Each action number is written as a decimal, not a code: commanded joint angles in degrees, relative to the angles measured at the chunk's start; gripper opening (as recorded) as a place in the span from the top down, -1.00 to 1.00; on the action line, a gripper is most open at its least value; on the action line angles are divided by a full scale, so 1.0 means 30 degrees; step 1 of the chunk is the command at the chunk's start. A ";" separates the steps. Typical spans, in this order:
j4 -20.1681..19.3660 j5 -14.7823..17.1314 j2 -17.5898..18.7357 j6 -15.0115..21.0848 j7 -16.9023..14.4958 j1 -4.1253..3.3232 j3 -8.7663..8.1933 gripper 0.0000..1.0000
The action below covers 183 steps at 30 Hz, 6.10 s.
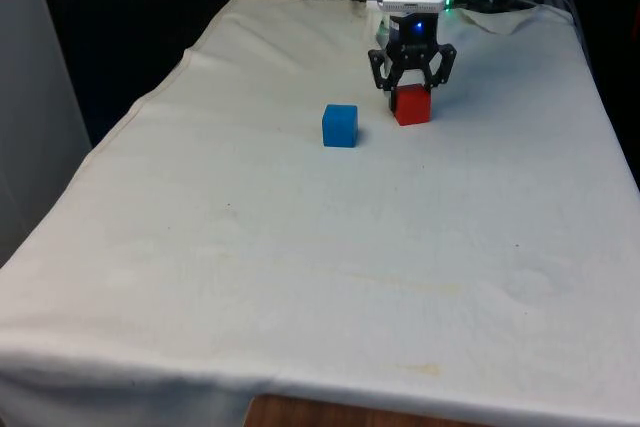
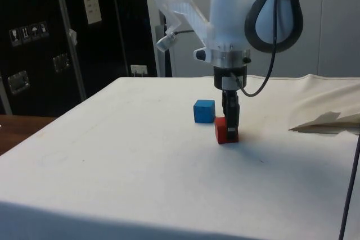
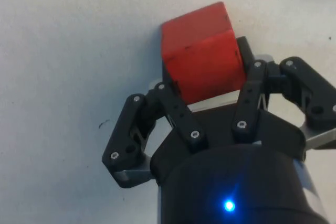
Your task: Stack the two cubes.
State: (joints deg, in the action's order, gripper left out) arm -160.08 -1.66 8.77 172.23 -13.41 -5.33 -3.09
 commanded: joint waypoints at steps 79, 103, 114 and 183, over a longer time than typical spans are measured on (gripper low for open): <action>0.2406 0.0936 -0.5882 -0.6742 0.0095 0.0000 -0.1108 0.90; 0.3762 0.0879 -0.4144 -0.6780 -0.0917 0.0210 -0.3018 0.90; 0.4641 0.0879 -0.2979 -0.6818 -0.1318 0.0286 -0.3915 0.90; 0.4679 0.0840 -0.0153 -0.4335 -0.1241 0.0191 -0.4450 0.90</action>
State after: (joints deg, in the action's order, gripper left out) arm -145.82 -0.06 8.31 158.48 -16.79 -4.81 -16.84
